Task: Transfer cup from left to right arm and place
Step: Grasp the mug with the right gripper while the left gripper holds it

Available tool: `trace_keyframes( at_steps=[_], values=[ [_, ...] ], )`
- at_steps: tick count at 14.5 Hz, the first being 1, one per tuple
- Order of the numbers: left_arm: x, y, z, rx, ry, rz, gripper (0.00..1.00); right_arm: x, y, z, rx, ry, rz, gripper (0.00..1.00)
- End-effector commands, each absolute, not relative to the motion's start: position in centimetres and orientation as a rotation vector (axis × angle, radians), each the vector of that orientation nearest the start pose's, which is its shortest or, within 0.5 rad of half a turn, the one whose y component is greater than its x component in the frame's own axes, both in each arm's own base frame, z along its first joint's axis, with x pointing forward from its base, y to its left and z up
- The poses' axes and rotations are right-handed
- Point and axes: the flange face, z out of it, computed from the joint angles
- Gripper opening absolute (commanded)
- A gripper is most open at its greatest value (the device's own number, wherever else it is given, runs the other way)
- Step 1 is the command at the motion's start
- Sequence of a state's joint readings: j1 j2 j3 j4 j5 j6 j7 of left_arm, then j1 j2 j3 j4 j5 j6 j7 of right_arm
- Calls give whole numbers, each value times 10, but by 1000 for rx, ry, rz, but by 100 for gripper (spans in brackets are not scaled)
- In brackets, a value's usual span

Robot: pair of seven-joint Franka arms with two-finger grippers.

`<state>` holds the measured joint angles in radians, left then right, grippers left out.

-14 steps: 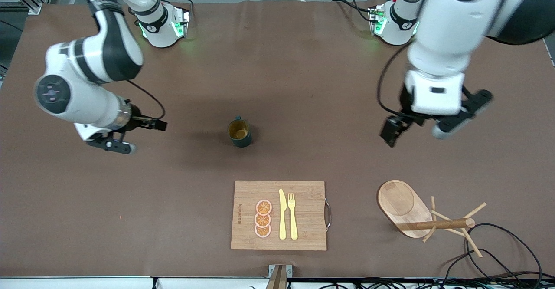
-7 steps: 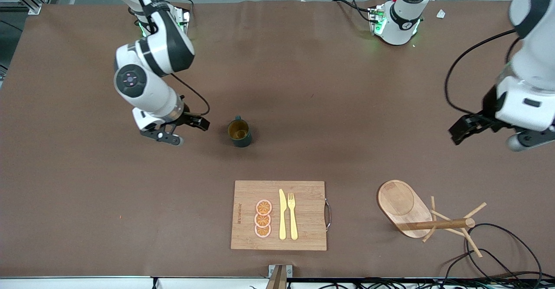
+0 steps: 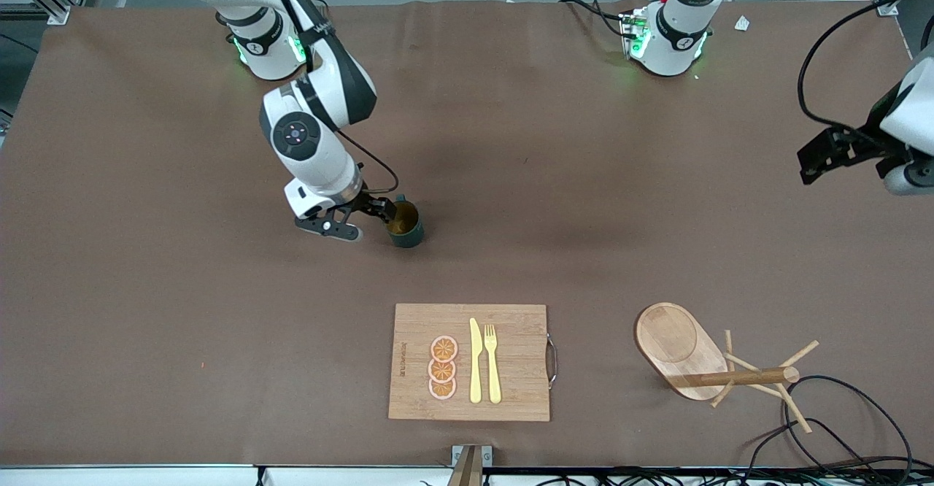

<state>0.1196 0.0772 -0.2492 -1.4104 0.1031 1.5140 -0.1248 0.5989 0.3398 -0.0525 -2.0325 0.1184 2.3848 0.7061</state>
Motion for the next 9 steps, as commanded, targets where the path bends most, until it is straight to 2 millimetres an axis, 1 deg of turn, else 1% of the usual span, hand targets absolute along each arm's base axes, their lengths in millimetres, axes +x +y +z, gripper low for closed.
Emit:
trace_keyframes(
  at_steps=[1, 2, 3, 4, 5, 6, 7, 8, 9],
  values=[
    [521, -60, 654, -3090, 34, -25, 100, 502, 328, 261, -3053, 358, 19, 100],
    [515, -62, 655, -3095, 25, -24, 100, 500, 334, 256, -3050, 343, 5, 99],
    [510, -64, 656, -3107, 28, -23, 100, 500, 334, 251, -3055, 332, 0, 93],
    [502, -69, 656, -3114, 38, -19, 100, 499, 335, 248, -3059, 329, 2, 84],
    [496, -71, 655, -3117, 45, -21, 100, 499, 335, 248, -3060, 325, 1, 67],
    [494, -72, 655, -3133, 45, -21, 100, 500, 335, 249, -3060, 324, 1, 51],
    [495, -72, 655, -3168, 38, -14, 100, 499, 334, 248, -3063, 325, 6, 37],
    [495, -76, 656, -3166, 55, -17, 100, 500, 333, 248, -3065, 318, 10, 31],
    [495, -78, 655, -3164, 62, -15, 100, 500, 333, 248, -3066, 313, 12, 22]
  ],
)
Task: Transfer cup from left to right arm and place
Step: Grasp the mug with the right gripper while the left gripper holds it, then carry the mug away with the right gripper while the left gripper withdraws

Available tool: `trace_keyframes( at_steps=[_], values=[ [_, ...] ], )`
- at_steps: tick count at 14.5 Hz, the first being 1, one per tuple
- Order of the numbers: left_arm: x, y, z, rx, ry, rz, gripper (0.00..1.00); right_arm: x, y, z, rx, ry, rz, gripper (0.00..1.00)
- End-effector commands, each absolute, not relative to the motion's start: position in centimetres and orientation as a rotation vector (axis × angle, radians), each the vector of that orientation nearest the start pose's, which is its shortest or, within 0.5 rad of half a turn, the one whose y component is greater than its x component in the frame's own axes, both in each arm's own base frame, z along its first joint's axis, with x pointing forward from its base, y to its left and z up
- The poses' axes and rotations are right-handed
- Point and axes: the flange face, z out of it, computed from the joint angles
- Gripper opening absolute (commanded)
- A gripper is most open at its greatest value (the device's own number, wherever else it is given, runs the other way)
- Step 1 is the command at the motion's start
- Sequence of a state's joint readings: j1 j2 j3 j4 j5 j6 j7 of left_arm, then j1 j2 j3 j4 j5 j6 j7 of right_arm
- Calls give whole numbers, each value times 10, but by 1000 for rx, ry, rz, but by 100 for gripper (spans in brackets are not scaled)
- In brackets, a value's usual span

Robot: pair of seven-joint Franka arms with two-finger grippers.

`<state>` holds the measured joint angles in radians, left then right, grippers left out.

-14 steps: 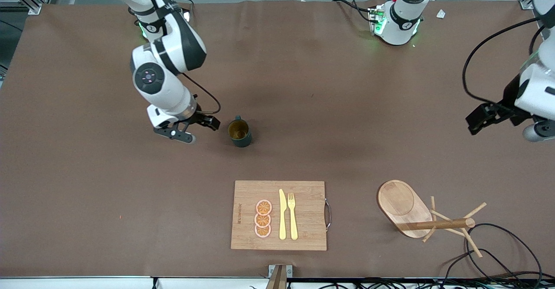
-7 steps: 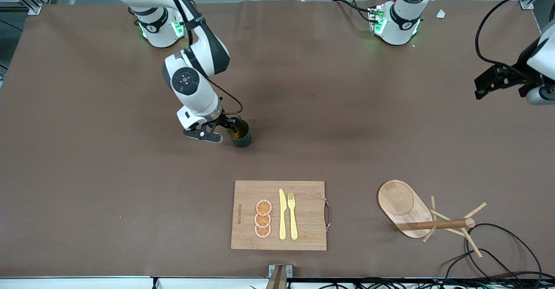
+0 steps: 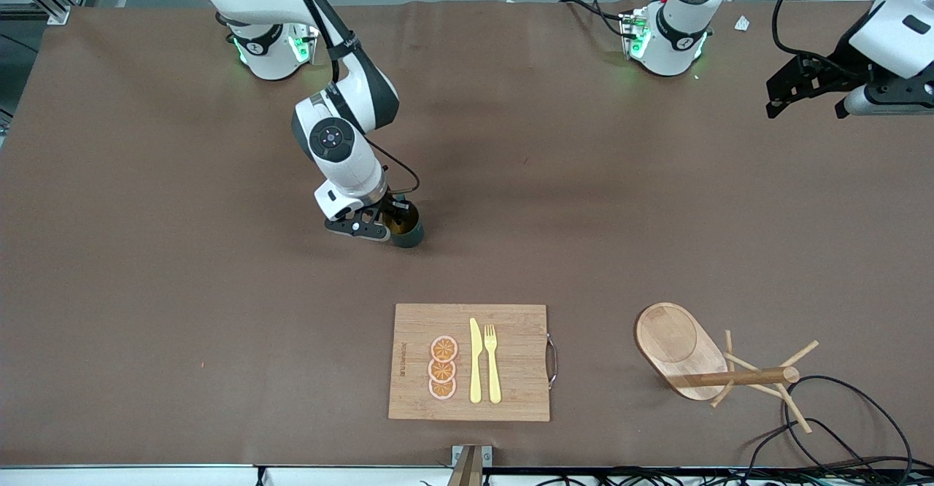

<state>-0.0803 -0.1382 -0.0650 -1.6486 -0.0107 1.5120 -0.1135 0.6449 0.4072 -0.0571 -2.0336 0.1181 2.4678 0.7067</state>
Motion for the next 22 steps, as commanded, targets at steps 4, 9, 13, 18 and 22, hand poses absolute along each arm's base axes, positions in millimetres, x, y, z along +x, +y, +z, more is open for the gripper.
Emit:
trace_keyframes(
  at_steps=[4, 9, 13, 18, 22],
  values=[
    [498, -79, 653, -3161, 86, -15, 100, 501, 333, 250, -3072, 252, 10, 1],
    [500, -77, 653, -3142, 101, -19, 100, 517, 293, 275, -3087, -215, 69, 1],
    [501, -74, 655, -3132, 95, -25, 100, 529, 246, 298, -3048, -472, 77, 1],
    [499, -70, 657, -3132, 83, -23, 100, 525, 162, 310, -3000, -736, 67, 1],
    [500, -66, 659, -3134, 71, -32, 100, 531, 82, 318, -2942, -924, 48, 1]
  ],
)
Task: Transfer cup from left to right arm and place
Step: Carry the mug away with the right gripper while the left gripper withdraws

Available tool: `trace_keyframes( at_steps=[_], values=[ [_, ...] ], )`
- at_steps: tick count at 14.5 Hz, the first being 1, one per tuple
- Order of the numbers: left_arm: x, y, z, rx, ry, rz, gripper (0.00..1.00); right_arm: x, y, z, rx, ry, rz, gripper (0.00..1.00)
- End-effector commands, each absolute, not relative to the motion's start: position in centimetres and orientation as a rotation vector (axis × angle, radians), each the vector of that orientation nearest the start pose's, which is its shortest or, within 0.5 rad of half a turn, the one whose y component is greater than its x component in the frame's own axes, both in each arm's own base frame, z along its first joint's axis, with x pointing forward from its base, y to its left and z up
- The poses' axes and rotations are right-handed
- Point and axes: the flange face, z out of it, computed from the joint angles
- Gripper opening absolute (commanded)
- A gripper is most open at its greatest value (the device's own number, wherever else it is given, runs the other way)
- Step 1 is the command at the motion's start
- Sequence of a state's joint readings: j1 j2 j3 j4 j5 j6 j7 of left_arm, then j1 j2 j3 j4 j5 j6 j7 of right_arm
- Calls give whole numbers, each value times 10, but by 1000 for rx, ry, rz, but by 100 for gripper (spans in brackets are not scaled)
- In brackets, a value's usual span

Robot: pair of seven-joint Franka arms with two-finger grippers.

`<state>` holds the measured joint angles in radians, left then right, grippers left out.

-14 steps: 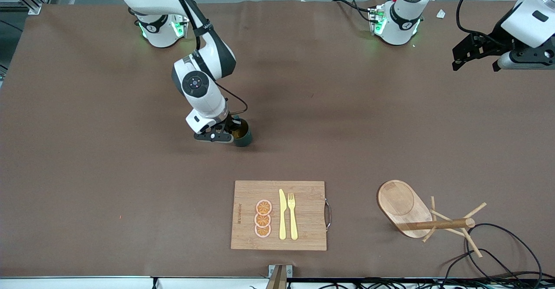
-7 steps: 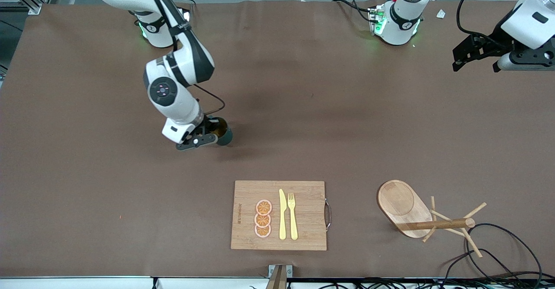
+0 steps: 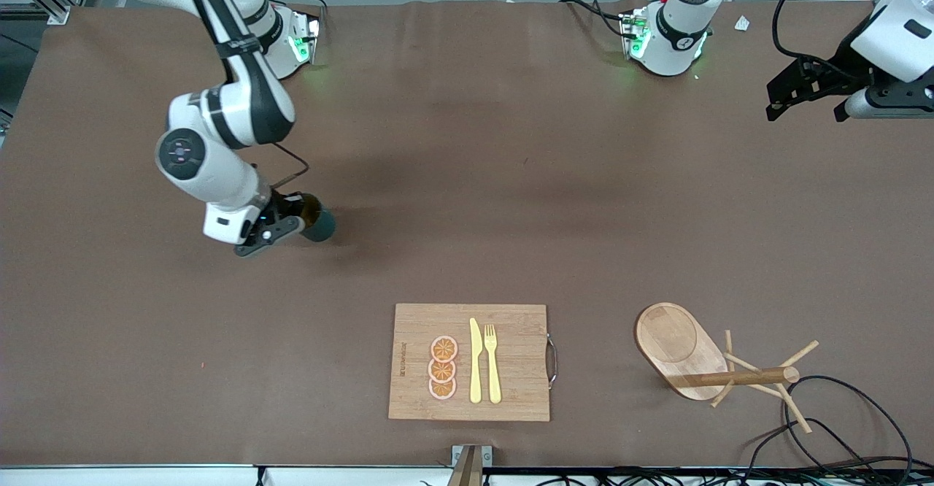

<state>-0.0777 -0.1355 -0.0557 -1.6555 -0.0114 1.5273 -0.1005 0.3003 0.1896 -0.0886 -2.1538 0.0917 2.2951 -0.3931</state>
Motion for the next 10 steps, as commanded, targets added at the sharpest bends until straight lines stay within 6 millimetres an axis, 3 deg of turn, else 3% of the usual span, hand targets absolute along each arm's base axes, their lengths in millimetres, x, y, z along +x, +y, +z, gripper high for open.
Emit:
trace_keyframes(
  at_steps=[1, 4, 6, 10],
  values=[
    [500, -66, 659, -3134, 71, -32, 100, 530, 65, 318, -2926, -966, 46, 1],
    [501, -64, 663, -3135, 67, -49, 100, 530, 3, 313, -2874, -1094, 41, 1],
    [502, -64, 662, -3134, 66, -49, 100, 527, -28, 308, -2849, -1147, 45, 1],
    [504, -60, 659, -3134, 50, -37, 100, 520, -52, 300, -2865, -1120, 74, 1]
  ],
)
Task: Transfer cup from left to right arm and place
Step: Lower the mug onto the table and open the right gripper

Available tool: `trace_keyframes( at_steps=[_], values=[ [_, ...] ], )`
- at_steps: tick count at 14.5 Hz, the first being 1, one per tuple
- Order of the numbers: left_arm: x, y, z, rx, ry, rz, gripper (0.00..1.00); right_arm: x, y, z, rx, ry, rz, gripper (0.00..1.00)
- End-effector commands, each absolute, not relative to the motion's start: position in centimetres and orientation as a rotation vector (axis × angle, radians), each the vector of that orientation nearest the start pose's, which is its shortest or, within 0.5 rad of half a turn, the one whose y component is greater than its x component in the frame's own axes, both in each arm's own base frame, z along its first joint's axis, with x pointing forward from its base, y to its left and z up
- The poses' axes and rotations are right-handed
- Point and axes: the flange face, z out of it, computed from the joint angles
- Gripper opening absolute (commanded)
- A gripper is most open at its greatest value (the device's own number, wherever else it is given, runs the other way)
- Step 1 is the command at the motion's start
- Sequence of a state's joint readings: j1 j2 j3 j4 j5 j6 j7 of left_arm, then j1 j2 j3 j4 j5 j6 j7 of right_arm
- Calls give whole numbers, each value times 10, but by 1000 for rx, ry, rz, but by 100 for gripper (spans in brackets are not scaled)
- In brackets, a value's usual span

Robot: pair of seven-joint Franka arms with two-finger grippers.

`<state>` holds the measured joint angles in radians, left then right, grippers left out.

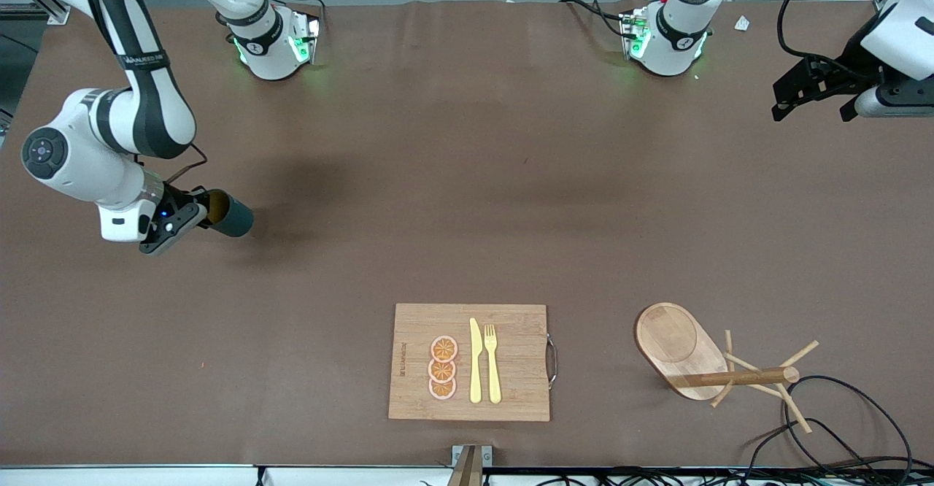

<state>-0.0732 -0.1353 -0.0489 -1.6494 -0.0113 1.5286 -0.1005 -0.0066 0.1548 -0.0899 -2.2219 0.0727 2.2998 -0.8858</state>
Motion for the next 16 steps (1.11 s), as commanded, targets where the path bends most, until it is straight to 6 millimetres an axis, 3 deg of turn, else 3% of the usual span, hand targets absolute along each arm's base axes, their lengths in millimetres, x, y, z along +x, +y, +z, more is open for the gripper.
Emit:
trace_keyframes(
  at_steps=[1, 6, 12, 16],
  values=[
    [504, -60, 659, -3134, 50, -39, 100, 518, -64, 299, -2880, -1075, 78, 1],
    [503, -62, 655, -3134, 33, -18, 100, 512, -72, 283, -2939, -851, 139, 1],
    [501, -64, 655, -3133, 33, -4, 100, 506, -75, 261, -2937, -841, 173, 0],
    [501, -62, 652, -3132, 25, 15, 100, 505, -94, 251, -2973, -856, 170, 0]
  ],
)
